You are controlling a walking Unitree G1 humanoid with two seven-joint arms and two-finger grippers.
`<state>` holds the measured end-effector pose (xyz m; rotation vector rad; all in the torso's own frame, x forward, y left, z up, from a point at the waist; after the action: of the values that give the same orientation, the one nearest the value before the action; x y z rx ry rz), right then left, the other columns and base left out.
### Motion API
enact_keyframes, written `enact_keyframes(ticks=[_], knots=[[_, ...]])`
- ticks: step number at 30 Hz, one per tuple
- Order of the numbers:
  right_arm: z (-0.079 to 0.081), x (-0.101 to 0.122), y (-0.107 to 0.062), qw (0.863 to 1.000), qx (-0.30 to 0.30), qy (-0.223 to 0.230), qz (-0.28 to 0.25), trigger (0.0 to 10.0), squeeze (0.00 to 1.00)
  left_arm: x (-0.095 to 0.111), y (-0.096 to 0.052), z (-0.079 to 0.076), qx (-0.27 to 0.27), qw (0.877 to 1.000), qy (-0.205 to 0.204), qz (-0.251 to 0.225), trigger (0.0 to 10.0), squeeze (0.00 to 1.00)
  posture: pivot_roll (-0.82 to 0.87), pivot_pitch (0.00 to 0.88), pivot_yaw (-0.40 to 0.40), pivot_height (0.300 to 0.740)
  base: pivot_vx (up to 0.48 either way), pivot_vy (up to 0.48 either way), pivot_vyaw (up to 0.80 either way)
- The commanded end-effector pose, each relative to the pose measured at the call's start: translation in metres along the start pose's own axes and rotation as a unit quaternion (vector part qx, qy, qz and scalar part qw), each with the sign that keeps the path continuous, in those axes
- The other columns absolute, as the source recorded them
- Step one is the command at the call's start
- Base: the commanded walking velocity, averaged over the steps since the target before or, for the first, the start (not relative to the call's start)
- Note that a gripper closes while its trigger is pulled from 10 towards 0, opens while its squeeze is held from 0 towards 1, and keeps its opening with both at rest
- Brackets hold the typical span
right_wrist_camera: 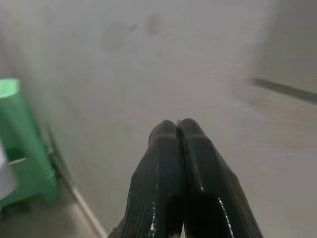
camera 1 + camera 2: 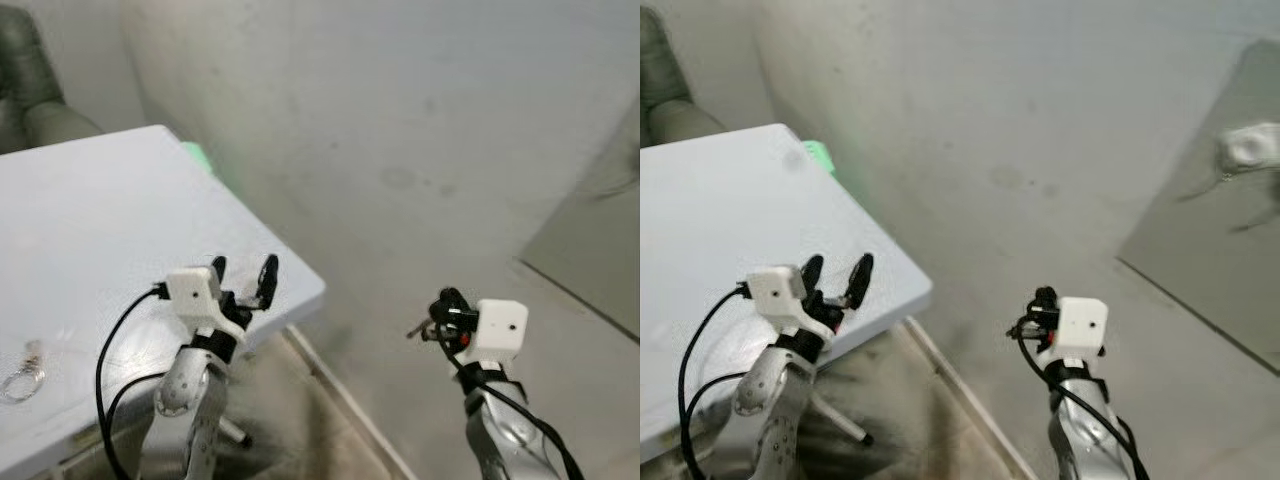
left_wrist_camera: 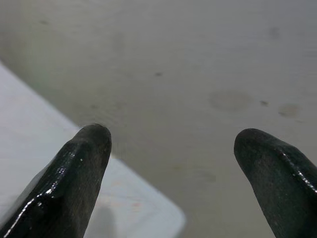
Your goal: Hang keys on a hook
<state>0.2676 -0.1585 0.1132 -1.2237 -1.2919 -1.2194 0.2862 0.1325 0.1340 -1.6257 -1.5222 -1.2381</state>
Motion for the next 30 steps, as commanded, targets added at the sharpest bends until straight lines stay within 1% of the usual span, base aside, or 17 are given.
enact_keyframes(ticks=[1, 8, 16, 18, 20, 24, 26, 27, 28, 30], knots=[[0.0, 0.005, -0.001, 1.0, 0.0, -0.006, -0.006, 10.0, 0.0, 0.003, 0.0, -0.002, 0.001, 1.0, 0.002, -0.004, 10.0, 0.0, 0.01, 0.016, -0.049, 0.74, 0.0, 0.0, -0.72], [0.002, 0.005, -0.003, 1.0, 0.004, -0.007, -0.004, 10.0, 0.0, 0.002, -0.002, -0.003, 0.01, 1.0, 0.003, -0.002, 10.0, 0.0, 0.02, 0.017, -0.052, 0.74, 0.0, 0.0, -0.72], [0.002, 0.006, -0.004, 1.0, 0.006, -0.008, -0.006, 10.0, 0.0, 0.0, -0.005, -0.004, 0.013, 1.0, 0.016, 0.003, 10.0, 0.0, 0.02, 0.015, -0.055, 0.74, 0.0, 0.0, -0.72], [0.003, 0.007, -0.005, 1.0, 0.01, -0.008, -0.01, 10.0, 0.0, -0.001, -0.006, -0.008, 0.002, 1.0, 0.03, 0.007, 10.0, 0.0, 0.02, 0.015, -0.056, 0.74, 0.0, 0.0, -0.71], [0.005, 0.01, -0.005, 1.0, 0.018, 0.0, -0.026, 10.0, 0.0, -0.002, -0.006, -0.015, -0.018, 0.999, 0.047, 0.01, 10.0, 0.0, 0.02, 0.014, -0.057, 0.74, 0.0, 0.0, 0.0], [0.007, 0.016, -0.003, 0.999, 0.027, -0.001, -0.037, 10.0, 0.0, -0.002, -0.002, -0.031, -0.059, 0.996, 0.067, 0.017, 10.0, 0.0, 0.02, 0.01, -0.057, 0.74, 0.0, 0.0, 0.0], [0.008, 0.017, -0.002, 0.999, 0.029, 0.0, -0.04, 10.0, 0.0, -0.002, -0.001, -0.033, -0.064, 0.996, 0.067, 0.018, 10.0, 0.0, 0.02, 0.01, -0.057, 0.74, 0.0, 0.0, 0.0], [0.008, 0.019, 0.0, 0.999, 0.029, -0.001, -0.044, 10.0, 0.0, -0.002, 0.001, -0.039, -0.083, 0.994, 0.075, 0.019, 10.0, 0.0, 0.02, 0.005, -0.057, 0.74, 0.0, 0.0, 0.0], [0.008, 0.019, 0.0, 0.999, 0.029, -0.001, -0.044, 10.0, 0.0, -0.002, 0.001, -0.039, -0.083, 0.994, 0.075, 0.019, 10.0, 0.0, 0.02, 0.005, -0.057, 0.74, 0.0, 0.0, 0.0], [0.008, 0.021, 0.001, 0.998, 0.03, 0.001, -0.048, 10.0, 0.0, -0.003, 0.002, -0.046, -0.101, 0.992, 0.07, 0.022, 10.0, 0.0, 0.02, 0.005, -0.057, 0.74, 0.0, 0.0, 0.0]])
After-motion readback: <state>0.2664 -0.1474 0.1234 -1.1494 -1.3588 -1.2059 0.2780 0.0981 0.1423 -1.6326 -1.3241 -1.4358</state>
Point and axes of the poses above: a point about 5 cm out from each wrist's last joint towards the gripper, its own y axis pointing out of the wrist towards the gripper, its own x axis along the axis of the wrist's last joint, z = x × y, the point moved 1 cm from there along y, pointing out of the wrist towards the gripper, and after that the axes turned 8 degrees about -y, right-handed, at the moved point
